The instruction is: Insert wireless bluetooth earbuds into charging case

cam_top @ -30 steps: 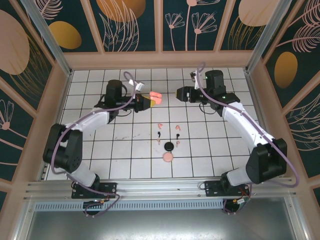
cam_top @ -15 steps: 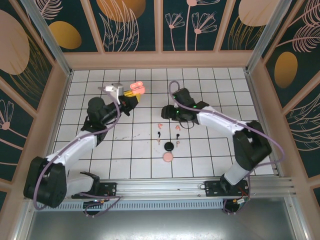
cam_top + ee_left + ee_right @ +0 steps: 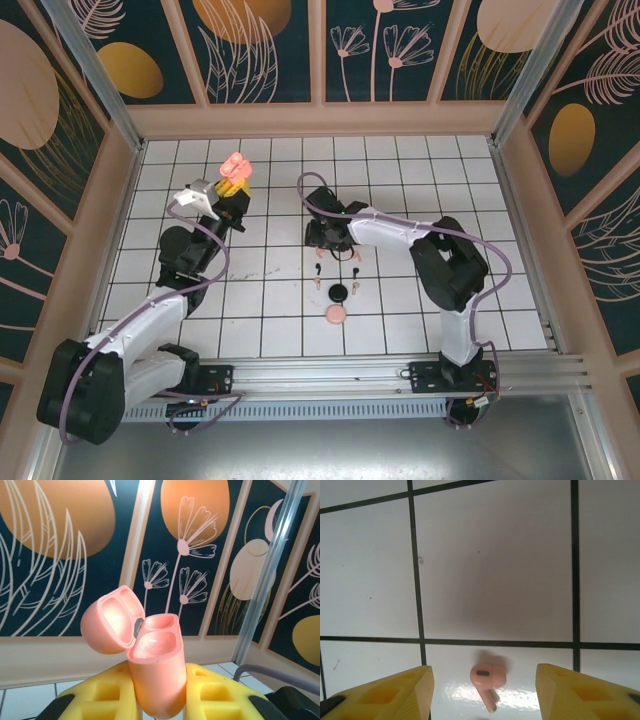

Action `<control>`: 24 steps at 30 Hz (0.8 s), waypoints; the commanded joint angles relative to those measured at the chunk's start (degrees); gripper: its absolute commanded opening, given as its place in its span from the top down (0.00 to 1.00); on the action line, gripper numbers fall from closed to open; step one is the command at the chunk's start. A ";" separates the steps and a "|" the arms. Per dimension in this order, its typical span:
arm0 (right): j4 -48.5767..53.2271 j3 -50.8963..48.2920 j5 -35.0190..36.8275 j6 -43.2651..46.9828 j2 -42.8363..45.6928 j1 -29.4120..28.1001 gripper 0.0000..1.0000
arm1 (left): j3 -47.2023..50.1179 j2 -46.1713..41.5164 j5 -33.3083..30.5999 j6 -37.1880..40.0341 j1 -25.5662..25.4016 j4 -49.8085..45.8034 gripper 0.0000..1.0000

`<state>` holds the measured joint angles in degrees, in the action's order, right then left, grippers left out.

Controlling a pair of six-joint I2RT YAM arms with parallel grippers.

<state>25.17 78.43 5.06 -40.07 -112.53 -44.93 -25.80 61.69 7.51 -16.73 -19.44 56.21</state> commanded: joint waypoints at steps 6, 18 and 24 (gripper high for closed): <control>5.26 4.87 3.72 -3.94 -4.01 -1.21 0.46 | 0.16 -1.20 -5.10 1.18 -0.06 3.30 1.00; 6.74 7.09 5.41 -5.74 -7.35 -2.53 0.50 | 0.23 -1.40 -6.07 1.70 -0.07 2.60 1.00; 7.05 7.55 6.48 -6.16 -8.13 -2.62 0.52 | 0.05 -1.31 -4.12 1.63 -0.07 2.34 1.00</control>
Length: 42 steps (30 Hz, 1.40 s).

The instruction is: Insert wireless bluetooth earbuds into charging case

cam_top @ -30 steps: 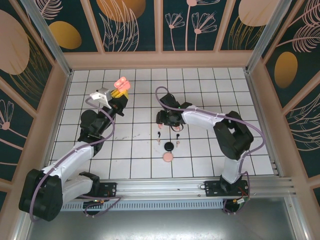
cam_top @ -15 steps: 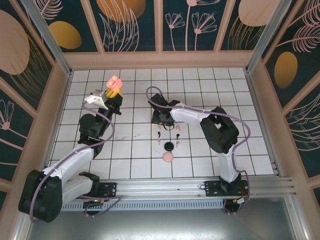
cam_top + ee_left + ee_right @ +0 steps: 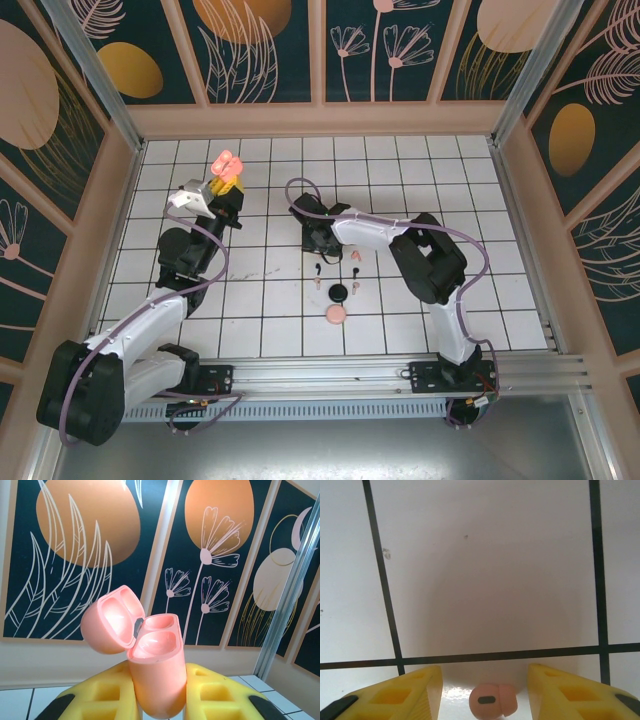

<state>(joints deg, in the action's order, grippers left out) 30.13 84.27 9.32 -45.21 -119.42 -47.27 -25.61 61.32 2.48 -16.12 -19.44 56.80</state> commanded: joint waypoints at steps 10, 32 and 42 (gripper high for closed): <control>1.97 2.65 2.06 -1.21 -2.76 -0.19 0.58 | -0.16 -0.94 1.73 0.83 -0.08 1.74 1.00; 2.04 1.52 2.38 -2.24 -3.12 -1.66 0.61 | -0.48 -0.41 2.62 0.31 -0.14 1.53 1.00; 2.96 1.78 3.51 -3.31 -4.24 -2.63 0.65 | -0.51 -0.32 2.97 0.10 -0.09 1.57 1.00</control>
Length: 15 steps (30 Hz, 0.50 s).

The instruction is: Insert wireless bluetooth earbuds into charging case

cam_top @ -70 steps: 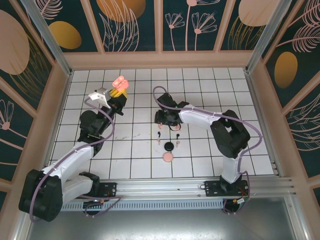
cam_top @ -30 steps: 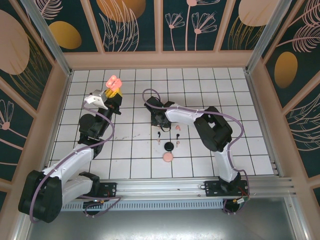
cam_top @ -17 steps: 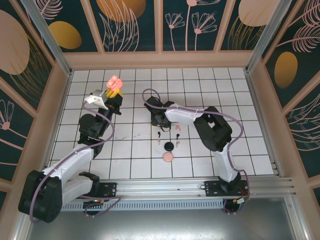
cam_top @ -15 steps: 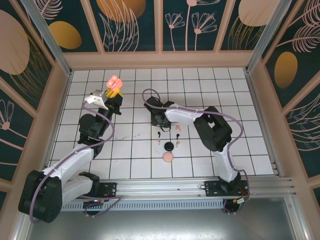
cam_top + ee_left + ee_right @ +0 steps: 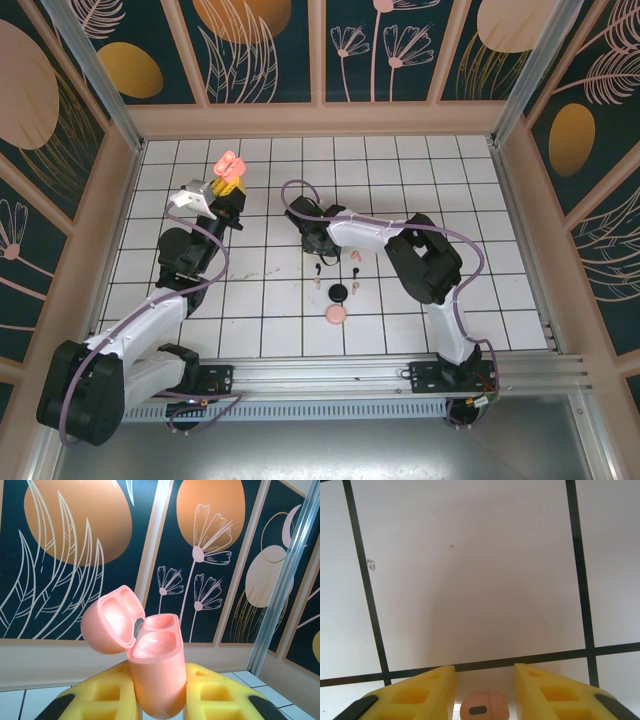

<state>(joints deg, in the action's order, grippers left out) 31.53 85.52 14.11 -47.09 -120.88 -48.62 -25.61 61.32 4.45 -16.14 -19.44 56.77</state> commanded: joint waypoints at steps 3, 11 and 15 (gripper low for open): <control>1.72 0.74 -1.23 -1.77 -2.87 -1.69 0.65 | -0.50 -0.32 1.09 -0.03 -0.09 1.59 1.00; 2.67 1.16 -0.11 -3.05 -3.09 -2.92 0.65 | -0.50 -0.26 1.44 -0.21 -0.10 1.67 1.00; 2.59 1.06 -0.07 -3.36 -3.31 -3.07 0.65 | -0.55 -0.24 1.61 -0.33 -0.09 1.67 1.00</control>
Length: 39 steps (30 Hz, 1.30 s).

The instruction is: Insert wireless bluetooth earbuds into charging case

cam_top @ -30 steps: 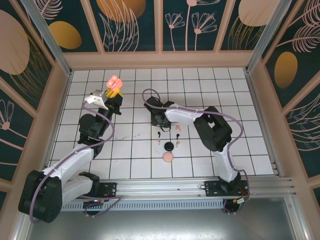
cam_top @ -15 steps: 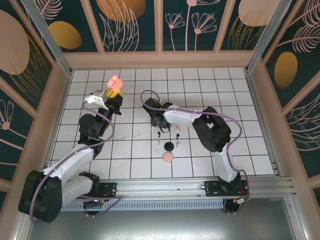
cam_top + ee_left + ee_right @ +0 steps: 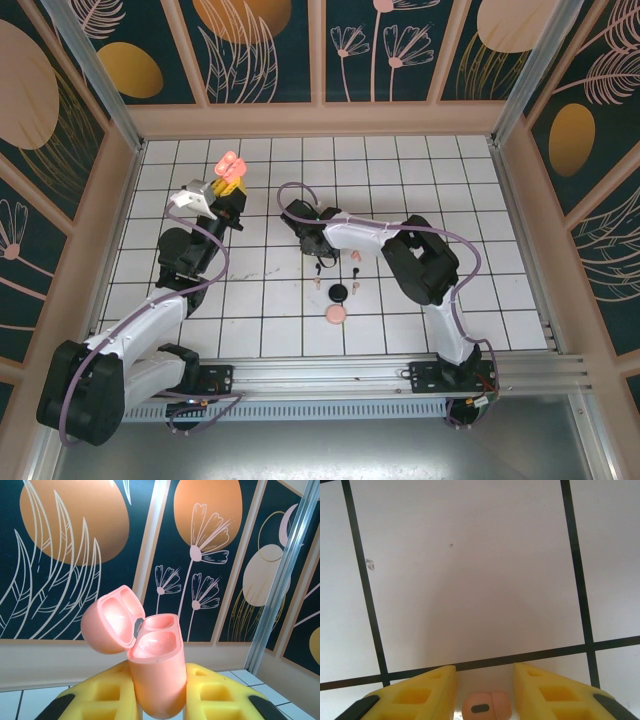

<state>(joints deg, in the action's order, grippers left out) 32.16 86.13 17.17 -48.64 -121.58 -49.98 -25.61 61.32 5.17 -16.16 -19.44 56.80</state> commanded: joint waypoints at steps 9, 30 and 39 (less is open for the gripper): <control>1.94 0.46 -3.02 -2.15 -2.39 -1.97 0.73 | -0.41 -0.60 0.92 -0.60 -0.07 1.21 1.00; -6.06 -6.19 -1.21 0.11 14.88 1.50 0.78 | 0.61 1.69 3.09 -0.47 -0.48 4.51 1.00; -3.77 -4.44 -3.61 5.55 7.07 2.34 0.78 | 0.37 2.80 2.33 -0.98 -1.38 4.02 1.00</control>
<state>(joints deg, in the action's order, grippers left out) 26.57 81.12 14.92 -45.91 -111.24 -47.51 -25.06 64.03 7.25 -16.38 -20.43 58.06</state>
